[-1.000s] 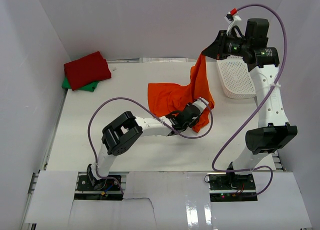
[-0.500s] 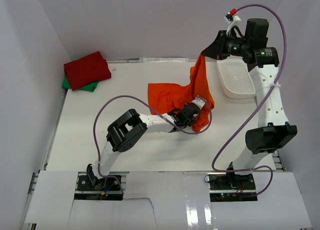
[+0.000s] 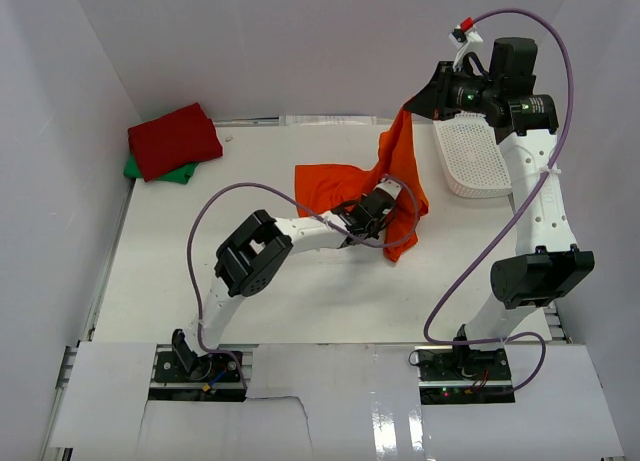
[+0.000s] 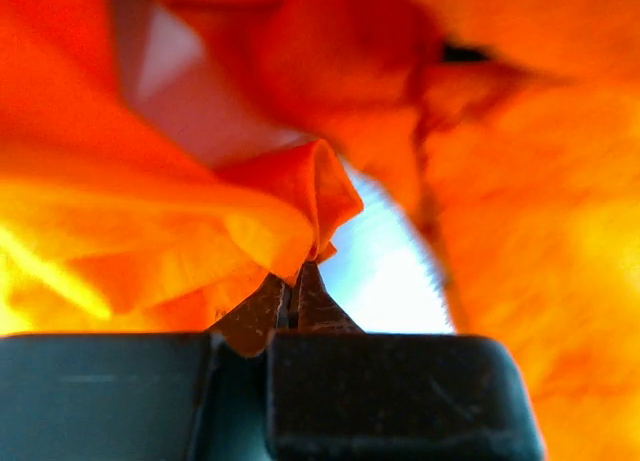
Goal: Fold and stack the t-shirts
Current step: Flatten out the tshirt
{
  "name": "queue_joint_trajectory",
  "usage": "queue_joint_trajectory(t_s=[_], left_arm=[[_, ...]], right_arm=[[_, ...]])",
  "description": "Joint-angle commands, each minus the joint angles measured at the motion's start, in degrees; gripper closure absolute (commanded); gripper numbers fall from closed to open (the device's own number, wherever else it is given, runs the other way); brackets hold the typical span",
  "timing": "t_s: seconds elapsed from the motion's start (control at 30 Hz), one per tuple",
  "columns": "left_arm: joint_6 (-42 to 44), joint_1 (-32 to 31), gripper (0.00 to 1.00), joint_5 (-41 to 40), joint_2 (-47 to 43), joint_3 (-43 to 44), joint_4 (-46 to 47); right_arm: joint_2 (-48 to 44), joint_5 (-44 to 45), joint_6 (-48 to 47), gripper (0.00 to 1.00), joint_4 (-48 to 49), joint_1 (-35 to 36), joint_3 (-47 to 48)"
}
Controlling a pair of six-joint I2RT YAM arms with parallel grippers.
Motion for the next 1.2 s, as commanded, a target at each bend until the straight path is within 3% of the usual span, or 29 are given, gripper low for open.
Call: queue_joint_trajectory(t_s=[0.0, 0.23, 0.37, 0.53, 0.67, 0.83, 1.17], left_arm=[[-1.5, 2.1, 1.00, 1.7, -8.9, -0.5, -8.1], [-3.3, 7.5, 1.00, 15.9, -39.7, -8.8, -17.8], [-4.1, 11.8, 1.00, 17.9, -49.4, -8.9, -23.4], [-4.3, 23.4, 1.00, 18.7, -52.9, -6.8, -28.6], [-6.0, 35.9, 1.00, 27.3, -52.6, -5.5, -30.3], [-6.4, 40.0, 1.00, 32.2, -53.5, -3.7, -30.3], [-9.2, 42.9, 1.00, 41.1, -62.8, -1.9, -31.5]], right_arm=[[-1.6, 6.7, -0.4, 0.92, -1.5, -0.1, 2.4], [-1.0, 12.1, 0.9, 0.92, -2.6, -1.8, 3.5], [0.1, 11.7, 1.2, 0.92, -3.0, -2.1, 3.8], [-2.0, 11.8, 1.6, 0.92, -3.0, -2.1, 1.1], [-6.5, 13.1, 0.8, 0.92, -3.6, -2.1, -2.1], [-10.5, 15.5, 0.0, 0.92, -8.9, -2.0, -0.7], [-28.1, 14.5, 0.5, 0.92, -10.8, -2.0, -6.4]])
